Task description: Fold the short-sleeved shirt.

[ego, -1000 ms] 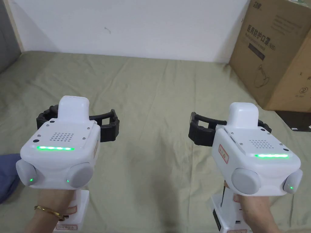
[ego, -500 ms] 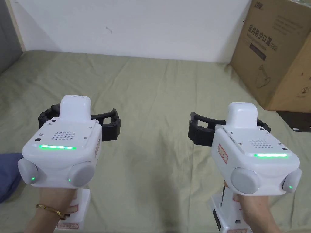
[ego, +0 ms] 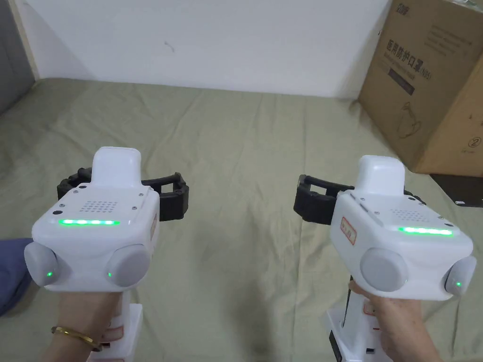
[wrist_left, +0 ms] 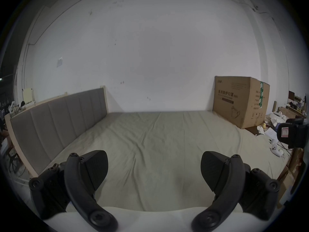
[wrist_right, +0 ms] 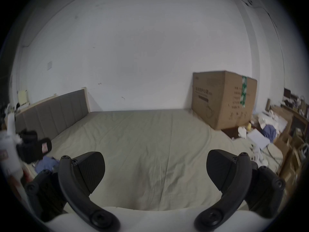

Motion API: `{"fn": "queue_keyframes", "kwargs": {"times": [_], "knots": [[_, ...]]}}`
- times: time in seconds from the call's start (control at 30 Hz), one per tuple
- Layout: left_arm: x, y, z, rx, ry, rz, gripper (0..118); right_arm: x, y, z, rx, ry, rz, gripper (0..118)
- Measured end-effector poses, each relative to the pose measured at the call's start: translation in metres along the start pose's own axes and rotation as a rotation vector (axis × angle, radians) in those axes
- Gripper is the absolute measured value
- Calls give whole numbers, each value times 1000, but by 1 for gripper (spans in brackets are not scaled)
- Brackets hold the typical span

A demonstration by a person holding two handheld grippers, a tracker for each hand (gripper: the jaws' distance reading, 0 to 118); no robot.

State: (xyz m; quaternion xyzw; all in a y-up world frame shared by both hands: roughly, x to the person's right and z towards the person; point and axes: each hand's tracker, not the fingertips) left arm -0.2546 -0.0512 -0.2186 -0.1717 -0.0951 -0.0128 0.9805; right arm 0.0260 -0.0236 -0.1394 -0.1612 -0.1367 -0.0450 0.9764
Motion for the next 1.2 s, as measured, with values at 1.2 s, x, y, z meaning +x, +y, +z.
{"fn": "queue_keyframes", "kwargs": {"times": [1.2], "knots": [[-5,-115,-191,-550,66,109,112,-18,-120,-201,-583,-163,97,118]]}}
